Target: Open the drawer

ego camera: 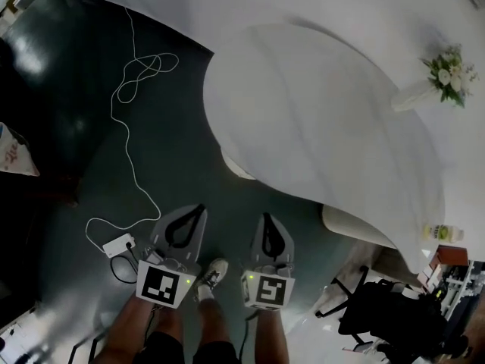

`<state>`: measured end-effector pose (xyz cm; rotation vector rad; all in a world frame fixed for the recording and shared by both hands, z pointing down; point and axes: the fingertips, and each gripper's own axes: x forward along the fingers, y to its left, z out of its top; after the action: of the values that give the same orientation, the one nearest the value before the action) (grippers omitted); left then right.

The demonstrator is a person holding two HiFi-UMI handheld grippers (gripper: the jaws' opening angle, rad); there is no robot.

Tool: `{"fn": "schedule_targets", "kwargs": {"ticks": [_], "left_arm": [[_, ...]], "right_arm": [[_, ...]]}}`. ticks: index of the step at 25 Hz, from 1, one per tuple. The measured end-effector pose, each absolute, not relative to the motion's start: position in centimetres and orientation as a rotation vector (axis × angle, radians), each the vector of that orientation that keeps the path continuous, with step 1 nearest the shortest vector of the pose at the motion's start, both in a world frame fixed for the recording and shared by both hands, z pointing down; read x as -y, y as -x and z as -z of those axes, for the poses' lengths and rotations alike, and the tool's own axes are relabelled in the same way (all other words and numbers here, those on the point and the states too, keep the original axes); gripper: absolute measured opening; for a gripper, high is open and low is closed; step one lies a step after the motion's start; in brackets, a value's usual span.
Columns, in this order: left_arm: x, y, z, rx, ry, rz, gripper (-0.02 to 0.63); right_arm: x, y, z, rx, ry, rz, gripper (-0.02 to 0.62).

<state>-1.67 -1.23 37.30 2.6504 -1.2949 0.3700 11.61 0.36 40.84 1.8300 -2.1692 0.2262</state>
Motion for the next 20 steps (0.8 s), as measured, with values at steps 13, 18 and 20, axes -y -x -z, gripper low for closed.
{"fn": "schedule_targets", "kwargs": {"ticks": [13,18,20], "left_arm": [[3.2,2.9,-49.8,1.286,-2.665,-0.372,0.011],[3.7,2.6,-50.9,1.271,-2.672,-0.369,0.011],[3.9,2.7,-51.3,1.272,-2.658,-0.367,0.011]], "right_arm": [[1.9,-12.7,-54.1,2.093,-1.866,-0.26,0.005],[3.5,-12.8,-55.2,2.07,-1.867,-0.243,0.005],[4.6,-13.2,-55.3,2.052,-1.884,-0.241,0.005]]}}
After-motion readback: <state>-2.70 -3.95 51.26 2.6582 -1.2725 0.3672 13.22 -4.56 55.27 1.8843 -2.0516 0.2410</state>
